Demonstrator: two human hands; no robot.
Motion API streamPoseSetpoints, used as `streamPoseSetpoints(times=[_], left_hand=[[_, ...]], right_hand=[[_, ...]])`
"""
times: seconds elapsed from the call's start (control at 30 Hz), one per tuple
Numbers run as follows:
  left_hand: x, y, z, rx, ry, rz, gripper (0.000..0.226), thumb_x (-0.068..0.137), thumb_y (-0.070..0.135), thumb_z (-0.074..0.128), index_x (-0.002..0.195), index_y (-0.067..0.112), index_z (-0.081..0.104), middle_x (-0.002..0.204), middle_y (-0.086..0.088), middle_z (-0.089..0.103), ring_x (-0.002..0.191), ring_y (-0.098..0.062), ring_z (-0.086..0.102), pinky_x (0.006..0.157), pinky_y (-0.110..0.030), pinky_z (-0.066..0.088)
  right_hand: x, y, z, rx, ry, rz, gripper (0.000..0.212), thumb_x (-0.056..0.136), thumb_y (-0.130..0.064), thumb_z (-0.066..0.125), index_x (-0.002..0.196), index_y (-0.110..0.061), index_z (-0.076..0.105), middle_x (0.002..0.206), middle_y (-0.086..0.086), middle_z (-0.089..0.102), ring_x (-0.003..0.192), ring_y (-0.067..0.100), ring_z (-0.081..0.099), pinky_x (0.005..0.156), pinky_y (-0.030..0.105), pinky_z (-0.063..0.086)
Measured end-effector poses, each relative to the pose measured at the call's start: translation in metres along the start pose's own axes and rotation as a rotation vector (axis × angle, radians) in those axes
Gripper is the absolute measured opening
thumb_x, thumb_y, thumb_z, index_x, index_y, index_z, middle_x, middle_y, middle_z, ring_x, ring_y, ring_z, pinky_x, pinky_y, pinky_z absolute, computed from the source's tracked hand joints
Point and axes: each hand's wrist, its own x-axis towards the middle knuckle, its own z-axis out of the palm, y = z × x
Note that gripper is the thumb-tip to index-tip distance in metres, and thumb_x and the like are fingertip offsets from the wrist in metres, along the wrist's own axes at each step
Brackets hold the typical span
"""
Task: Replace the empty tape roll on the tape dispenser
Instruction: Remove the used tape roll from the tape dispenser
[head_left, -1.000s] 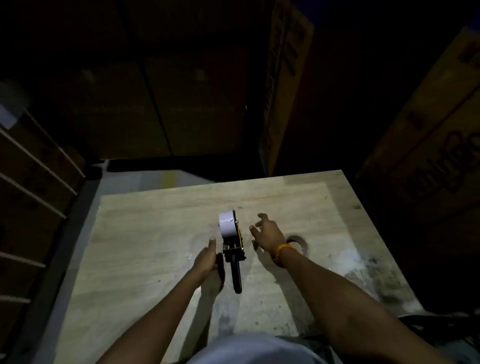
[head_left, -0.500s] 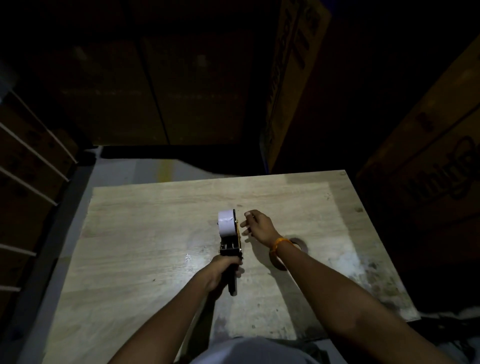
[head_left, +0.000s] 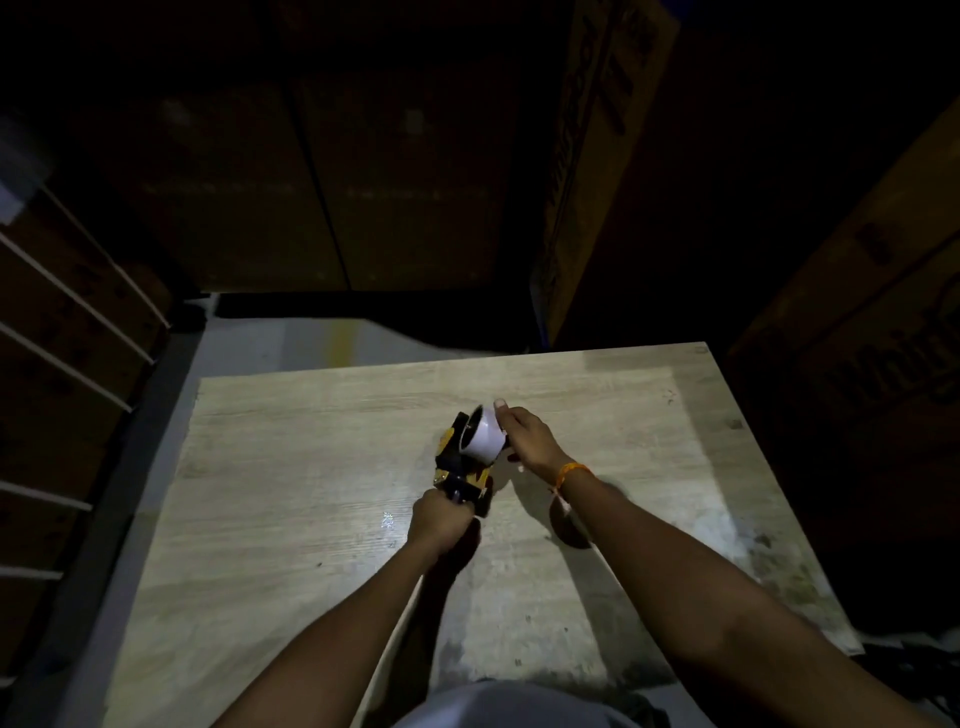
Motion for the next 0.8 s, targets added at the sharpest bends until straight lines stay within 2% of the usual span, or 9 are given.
streamPoseSetpoints(times=[0.1, 0.2, 0.27, 0.37, 0.43, 0.5, 0.6, 0.7, 0.8], left_hand=[[-0.005, -0.005, -0.003, 0.091, 0.092, 0.034, 0.029, 0.081, 0.043, 0.07, 0.089, 0.015, 0.071, 0.095, -0.01, 0.074, 0.091, -0.035, 0.071, 0.074, -0.036, 0.057], [-0.011, -0.009, -0.005, 0.196, 0.157, 0.083, 0.032, 0.081, 0.049, 0.066, 0.088, 0.018, 0.071, 0.091, -0.007, 0.074, 0.085, -0.032, 0.071, 0.072, -0.037, 0.059], [-0.016, -0.01, -0.008, 0.264, 0.195, 0.118, 0.032, 0.081, 0.051, 0.066, 0.087, 0.02, 0.07, 0.089, -0.005, 0.073, 0.084, -0.032, 0.071, 0.071, -0.036, 0.058], [-0.02, -0.012, -0.013, 0.329, 0.242, 0.153, 0.032, 0.078, 0.052, 0.066, 0.086, 0.021, 0.071, 0.086, -0.003, 0.073, 0.082, -0.032, 0.072, 0.07, -0.037, 0.059], [-0.021, -0.013, -0.016, 0.342, 0.25, 0.151, 0.034, 0.078, 0.054, 0.066, 0.085, 0.021, 0.071, 0.086, -0.004, 0.073, 0.082, -0.033, 0.072, 0.068, -0.036, 0.058], [-0.02, -0.017, -0.018, 0.342, 0.261, 0.149, 0.035, 0.079, 0.055, 0.065, 0.085, 0.021, 0.07, 0.087, -0.005, 0.073, 0.082, -0.033, 0.072, 0.068, -0.035, 0.057], [-0.02, -0.025, -0.022, 0.338, 0.267, 0.166, 0.031, 0.081, 0.051, 0.065, 0.082, 0.021, 0.069, 0.084, -0.005, 0.073, 0.077, -0.032, 0.071, 0.068, -0.036, 0.06], [-0.023, -0.025, -0.026, 0.349, 0.257, 0.202, 0.029, 0.082, 0.048, 0.065, 0.082, 0.019, 0.069, 0.084, -0.007, 0.073, 0.077, -0.033, 0.07, 0.064, -0.035, 0.057], [-0.025, -0.019, -0.024, 0.35, 0.239, 0.237, 0.033, 0.081, 0.052, 0.064, 0.084, 0.019, 0.069, 0.086, -0.008, 0.073, 0.08, -0.034, 0.07, 0.062, -0.033, 0.052]], right_hand=[[-0.004, -0.001, -0.004, 0.009, -0.048, 0.001, 0.073, 0.086, -0.086, 0.043, 0.086, -0.018, 0.068, 0.09, 0.008, 0.067, 0.088, 0.03, 0.067, 0.086, 0.054, 0.06], [-0.007, -0.001, -0.005, 0.011, -0.065, 0.007, 0.062, 0.092, -0.073, 0.052, 0.067, -0.016, 0.056, 0.069, 0.007, 0.055, 0.068, 0.025, 0.059, 0.074, 0.046, 0.061], [-0.005, 0.001, -0.005, -0.05, -0.066, 0.017, 0.064, 0.092, -0.069, 0.057, 0.058, -0.015, 0.054, 0.055, 0.005, 0.05, 0.055, 0.023, 0.056, 0.066, 0.04, 0.057], [-0.002, 0.008, -0.009, -0.139, -0.081, 0.06, 0.066, 0.092, -0.067, 0.059, 0.057, -0.011, 0.061, 0.051, 0.007, 0.057, 0.052, 0.025, 0.06, 0.066, 0.039, 0.055], [-0.002, 0.01, -0.01, -0.143, -0.098, 0.103, 0.068, 0.091, -0.067, 0.059, 0.06, -0.007, 0.066, 0.058, 0.014, 0.065, 0.06, 0.035, 0.069, 0.069, 0.041, 0.059], [-0.005, 0.006, -0.012, -0.106, -0.119, 0.144, 0.066, 0.09, -0.066, 0.062, 0.068, -0.004, 0.069, 0.074, 0.023, 0.07, 0.078, 0.043, 0.074, 0.077, 0.049, 0.064], [-0.014, 0.002, -0.017, -0.106, -0.247, 0.094, 0.066, 0.084, -0.06, 0.075, 0.098, 0.004, 0.073, 0.096, 0.022, 0.069, 0.092, 0.03, 0.069, 0.082, 0.04, 0.059], [-0.023, 0.0, -0.019, -0.175, -0.351, 0.008, 0.078, 0.07, -0.039, 0.094, 0.135, -0.011, 0.059, 0.126, 0.005, 0.062, 0.116, 0.022, 0.06, 0.095, 0.033, 0.052], [-0.023, 0.001, -0.01, -0.273, -0.29, -0.13, 0.082, 0.06, -0.032, 0.099, 0.131, -0.02, 0.059, 0.126, 0.0, 0.066, 0.116, 0.02, 0.063, 0.101, 0.037, 0.055]])
